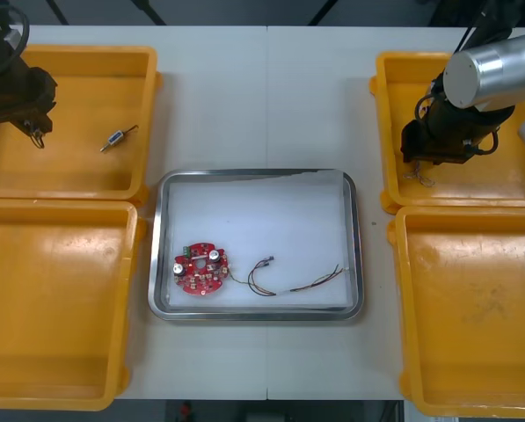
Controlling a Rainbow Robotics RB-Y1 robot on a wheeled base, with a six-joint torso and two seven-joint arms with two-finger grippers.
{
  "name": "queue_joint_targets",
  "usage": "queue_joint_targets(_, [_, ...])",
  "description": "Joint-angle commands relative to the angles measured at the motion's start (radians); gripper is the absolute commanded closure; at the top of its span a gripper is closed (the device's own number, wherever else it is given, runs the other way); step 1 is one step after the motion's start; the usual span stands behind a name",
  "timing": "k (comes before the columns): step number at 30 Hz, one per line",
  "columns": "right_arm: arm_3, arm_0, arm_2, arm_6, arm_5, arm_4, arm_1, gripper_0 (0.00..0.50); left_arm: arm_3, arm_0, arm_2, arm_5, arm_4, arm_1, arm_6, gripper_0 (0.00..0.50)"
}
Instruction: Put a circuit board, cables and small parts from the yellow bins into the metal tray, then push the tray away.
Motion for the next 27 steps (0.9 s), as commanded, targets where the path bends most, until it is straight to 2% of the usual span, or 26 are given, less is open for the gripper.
queue_joint_targets(1, [0.025, -0.042, 0.008, 0.049, -0.019, 0.005, 0.022, 0.000, -0.109, -0.039, 0.029, 0.059, 0.005, 0.047, 0.080, 0.500])
queue_joint_targets(5, [0.044, -0.042, 0.030, 0.052, -0.045, 0.003, 0.027, 0.000, -0.187, -0.030, 0.028, 0.074, 0.048, 0.047, 0.233, 0.500])
queue_joint_targets(10, [0.047, -0.042, 0.036, 0.054, -0.046, 0.002, 0.027, 0.000, -0.319, 0.013, 0.029, 0.081, 0.052, 0.047, 0.427, 0.500])
queue_joint_targets(11, [0.047, -0.042, 0.036, 0.054, -0.048, 0.002, 0.028, 0.079, -0.356, 0.027, 0.029, 0.081, 0.049, 0.047, 0.471, 0.500])
queue_joint_targets(12, [0.047, -0.042, 0.036, 0.055, -0.048, 0.000, 0.028, 0.262, -0.391, 0.041, 0.029, 0.079, 0.045, 0.045, 0.508, 0.500])
queue_joint_targets(14, [0.047, -0.042, 0.036, 0.055, -0.046, 0.000, 0.028, 0.384, -0.437, 0.062, 0.028, 0.081, 0.037, 0.039, 0.563, 0.500])
queue_joint_targets(15, [0.047, -0.042, 0.036, 0.057, -0.046, 0.000, 0.028, 0.417, -0.467, 0.076, 0.028, 0.079, 0.029, 0.036, 0.594, 0.500])
queue_joint_targets(19, [0.047, -0.042, 0.036, 0.062, -0.043, -0.001, 0.027, 0.494, -0.542, 0.110, 0.028, 0.078, -0.006, 0.007, 0.686, 0.500])
queue_joint_targets(23, [0.047, -0.042, 0.036, 0.072, -0.031, -0.001, 0.022, 0.500, -0.571, 0.120, 0.021, 0.079, -0.031, -0.031, 0.769, 0.500])
queue_joint_targets(27, [0.024, -0.044, 0.034, 0.094, -0.011, 0.008, 0.002, 0.500, -0.586, 0.119, -0.023, 0.076, -0.104, -0.082, 0.832, 0.500])
